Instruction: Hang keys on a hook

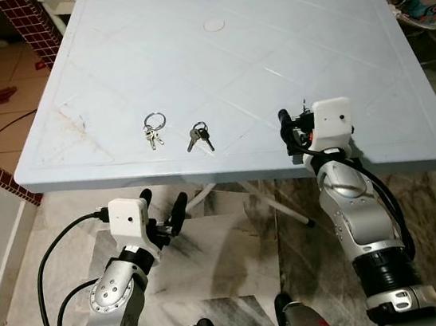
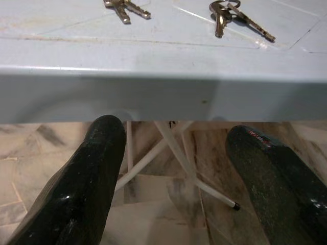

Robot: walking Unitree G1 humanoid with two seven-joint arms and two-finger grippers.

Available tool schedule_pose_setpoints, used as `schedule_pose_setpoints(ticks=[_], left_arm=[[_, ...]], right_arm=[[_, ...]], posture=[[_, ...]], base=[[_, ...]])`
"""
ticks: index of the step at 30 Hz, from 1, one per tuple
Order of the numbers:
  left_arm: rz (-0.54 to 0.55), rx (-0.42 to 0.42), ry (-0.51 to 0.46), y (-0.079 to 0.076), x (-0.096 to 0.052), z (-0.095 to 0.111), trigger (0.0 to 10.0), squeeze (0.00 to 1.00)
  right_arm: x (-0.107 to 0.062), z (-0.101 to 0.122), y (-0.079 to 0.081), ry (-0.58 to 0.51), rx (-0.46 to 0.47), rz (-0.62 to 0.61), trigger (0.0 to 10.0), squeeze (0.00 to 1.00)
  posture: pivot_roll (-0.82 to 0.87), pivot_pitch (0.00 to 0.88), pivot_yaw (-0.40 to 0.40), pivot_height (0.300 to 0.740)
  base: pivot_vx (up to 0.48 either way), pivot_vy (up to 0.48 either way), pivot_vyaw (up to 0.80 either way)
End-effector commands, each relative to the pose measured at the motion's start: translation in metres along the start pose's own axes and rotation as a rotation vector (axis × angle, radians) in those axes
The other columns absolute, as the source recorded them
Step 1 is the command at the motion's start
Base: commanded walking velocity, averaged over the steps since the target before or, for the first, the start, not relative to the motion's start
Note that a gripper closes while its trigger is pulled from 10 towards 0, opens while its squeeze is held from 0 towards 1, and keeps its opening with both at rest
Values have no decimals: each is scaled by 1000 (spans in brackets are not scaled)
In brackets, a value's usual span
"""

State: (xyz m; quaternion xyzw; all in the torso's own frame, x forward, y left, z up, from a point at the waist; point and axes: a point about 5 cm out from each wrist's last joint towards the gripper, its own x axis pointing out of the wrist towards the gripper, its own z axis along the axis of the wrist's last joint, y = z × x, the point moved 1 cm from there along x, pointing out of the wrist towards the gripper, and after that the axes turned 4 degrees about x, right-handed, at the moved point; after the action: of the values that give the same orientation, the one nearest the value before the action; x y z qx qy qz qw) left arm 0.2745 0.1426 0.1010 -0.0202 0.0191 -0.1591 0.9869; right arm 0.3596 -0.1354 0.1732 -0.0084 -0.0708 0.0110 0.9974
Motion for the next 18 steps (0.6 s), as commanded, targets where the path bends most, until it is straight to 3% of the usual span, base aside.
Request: schedule_pose_setpoints(ticks=[1,14,18], left_arm=[[1,6,20,2,-5,-3,10000,0],[5,9,29,3,-7,-3,10000,0],[-39,-8,14,-2,-7,0,10000,0]], right_arm=[[0,-4,3,12,4,2,0,0],[1,-5,5,14,5,-7,0,0],[1,-5,4,9,-7,-10,0,0]], posture=[[14,297,81,740],[20,298,80,740],[22,297,78,740]], base=[[0,0,0],[0,0,0],[0,0,0]])
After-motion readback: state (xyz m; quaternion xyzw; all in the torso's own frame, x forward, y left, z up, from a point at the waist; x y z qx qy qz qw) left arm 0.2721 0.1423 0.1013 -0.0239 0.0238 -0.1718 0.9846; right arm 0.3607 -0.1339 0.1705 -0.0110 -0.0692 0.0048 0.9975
